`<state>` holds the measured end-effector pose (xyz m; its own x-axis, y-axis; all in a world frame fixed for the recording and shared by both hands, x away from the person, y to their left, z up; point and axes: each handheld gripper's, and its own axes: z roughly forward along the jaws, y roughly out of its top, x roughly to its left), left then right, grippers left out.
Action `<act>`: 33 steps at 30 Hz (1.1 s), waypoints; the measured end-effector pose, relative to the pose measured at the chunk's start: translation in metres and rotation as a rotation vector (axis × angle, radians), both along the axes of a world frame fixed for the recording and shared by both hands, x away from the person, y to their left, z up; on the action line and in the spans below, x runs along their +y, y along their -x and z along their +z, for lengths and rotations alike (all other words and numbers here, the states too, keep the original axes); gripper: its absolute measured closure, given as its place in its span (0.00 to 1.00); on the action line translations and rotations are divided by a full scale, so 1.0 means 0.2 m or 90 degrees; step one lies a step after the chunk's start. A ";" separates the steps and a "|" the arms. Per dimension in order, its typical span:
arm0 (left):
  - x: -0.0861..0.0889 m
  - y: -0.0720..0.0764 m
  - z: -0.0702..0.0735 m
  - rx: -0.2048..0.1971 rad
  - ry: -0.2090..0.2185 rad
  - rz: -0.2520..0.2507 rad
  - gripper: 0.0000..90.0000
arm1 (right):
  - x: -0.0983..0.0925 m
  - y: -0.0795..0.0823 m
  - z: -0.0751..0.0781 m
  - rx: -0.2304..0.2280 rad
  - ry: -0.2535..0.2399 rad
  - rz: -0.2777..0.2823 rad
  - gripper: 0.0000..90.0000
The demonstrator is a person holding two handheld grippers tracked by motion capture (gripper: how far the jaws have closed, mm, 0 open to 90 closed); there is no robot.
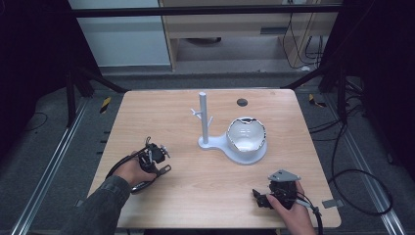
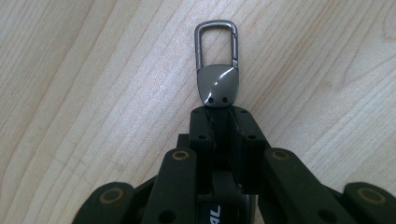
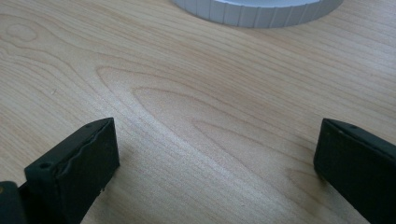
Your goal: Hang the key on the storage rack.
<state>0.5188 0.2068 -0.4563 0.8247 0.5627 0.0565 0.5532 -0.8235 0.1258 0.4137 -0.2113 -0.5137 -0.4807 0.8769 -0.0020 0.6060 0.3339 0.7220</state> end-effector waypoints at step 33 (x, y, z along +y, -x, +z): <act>0.20 0.23 0.23 -0.154 0.096 0.031 0.90 | 0.02 -0.01 0.00 -0.001 0.001 0.010 0.00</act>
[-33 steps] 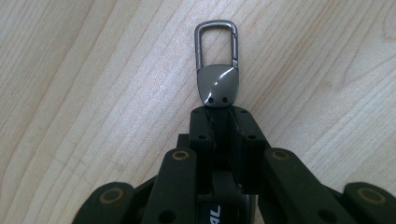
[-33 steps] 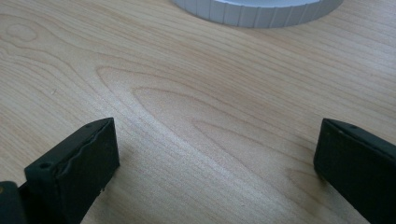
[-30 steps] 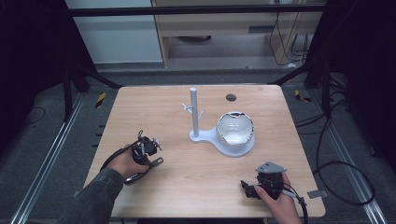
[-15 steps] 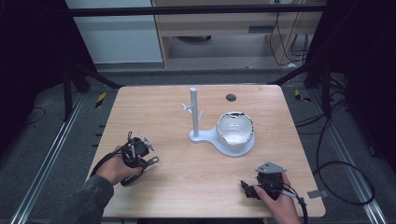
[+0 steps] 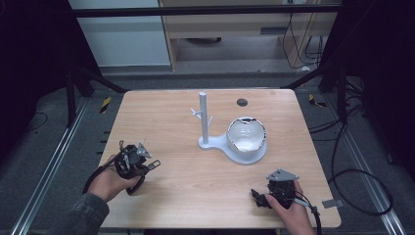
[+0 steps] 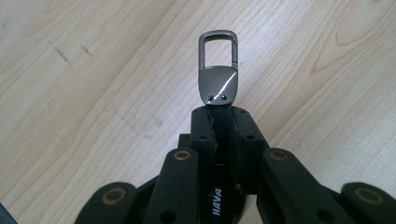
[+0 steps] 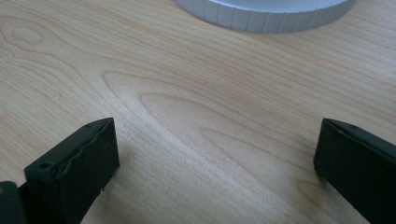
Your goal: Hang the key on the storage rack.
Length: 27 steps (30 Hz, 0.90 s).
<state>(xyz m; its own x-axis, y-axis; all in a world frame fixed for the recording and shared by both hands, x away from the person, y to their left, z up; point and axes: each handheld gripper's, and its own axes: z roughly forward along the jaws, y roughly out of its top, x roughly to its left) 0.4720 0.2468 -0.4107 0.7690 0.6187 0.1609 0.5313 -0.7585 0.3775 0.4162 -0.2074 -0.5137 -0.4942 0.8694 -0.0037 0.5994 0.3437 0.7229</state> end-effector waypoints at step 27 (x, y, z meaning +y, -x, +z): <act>0.05 0.10 0.15 -0.168 0.185 0.050 0.90 | 0.03 -0.01 0.00 -0.002 0.001 0.001 0.01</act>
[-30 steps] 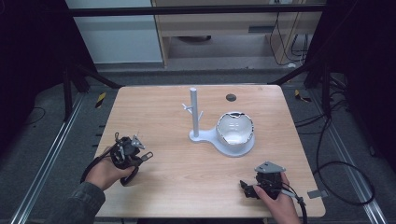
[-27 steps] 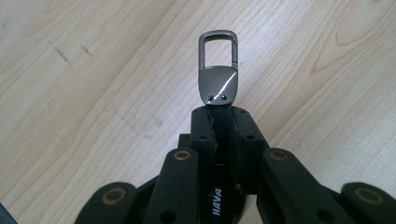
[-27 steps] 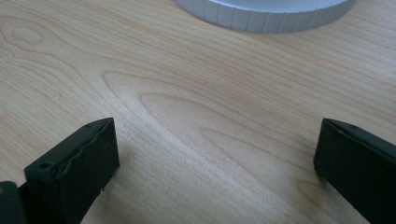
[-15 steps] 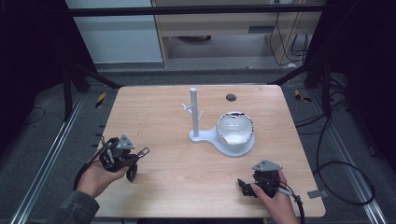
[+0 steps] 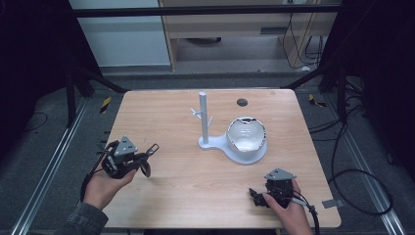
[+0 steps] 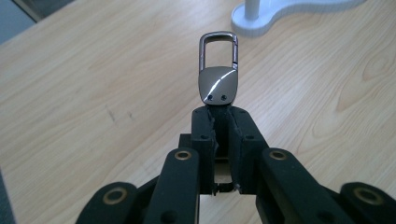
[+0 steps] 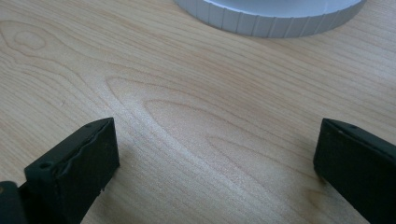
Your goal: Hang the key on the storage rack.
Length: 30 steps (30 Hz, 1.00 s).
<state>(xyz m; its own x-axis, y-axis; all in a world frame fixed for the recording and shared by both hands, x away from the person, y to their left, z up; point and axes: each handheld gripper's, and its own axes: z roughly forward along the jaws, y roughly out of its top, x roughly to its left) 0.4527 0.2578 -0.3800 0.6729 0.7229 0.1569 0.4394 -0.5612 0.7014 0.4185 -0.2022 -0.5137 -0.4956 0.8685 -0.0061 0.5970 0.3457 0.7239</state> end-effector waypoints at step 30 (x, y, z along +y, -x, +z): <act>-0.30 -0.06 0.09 -0.120 0.122 0.011 0.90 | 0.00 0.01 0.00 0.001 -0.001 0.005 0.00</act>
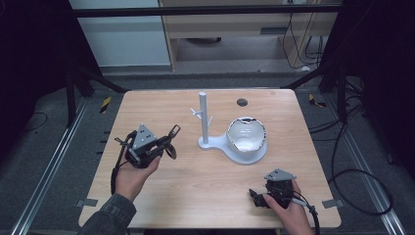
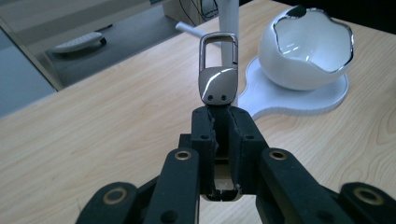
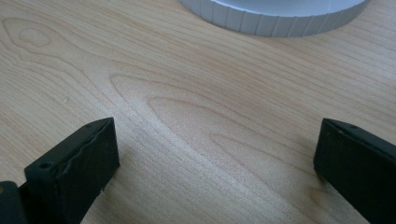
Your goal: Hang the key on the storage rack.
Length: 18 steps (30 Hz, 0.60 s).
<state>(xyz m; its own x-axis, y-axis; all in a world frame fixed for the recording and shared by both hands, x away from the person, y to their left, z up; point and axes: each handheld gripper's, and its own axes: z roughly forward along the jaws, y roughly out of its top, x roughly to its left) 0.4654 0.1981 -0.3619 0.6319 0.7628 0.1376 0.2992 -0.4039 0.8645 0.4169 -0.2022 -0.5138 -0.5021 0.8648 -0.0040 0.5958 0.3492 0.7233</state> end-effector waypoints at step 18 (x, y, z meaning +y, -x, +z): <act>-0.19 -0.11 0.14 -0.038 -0.006 -0.008 0.90 | 0.00 0.00 0.00 0.000 0.000 0.005 0.00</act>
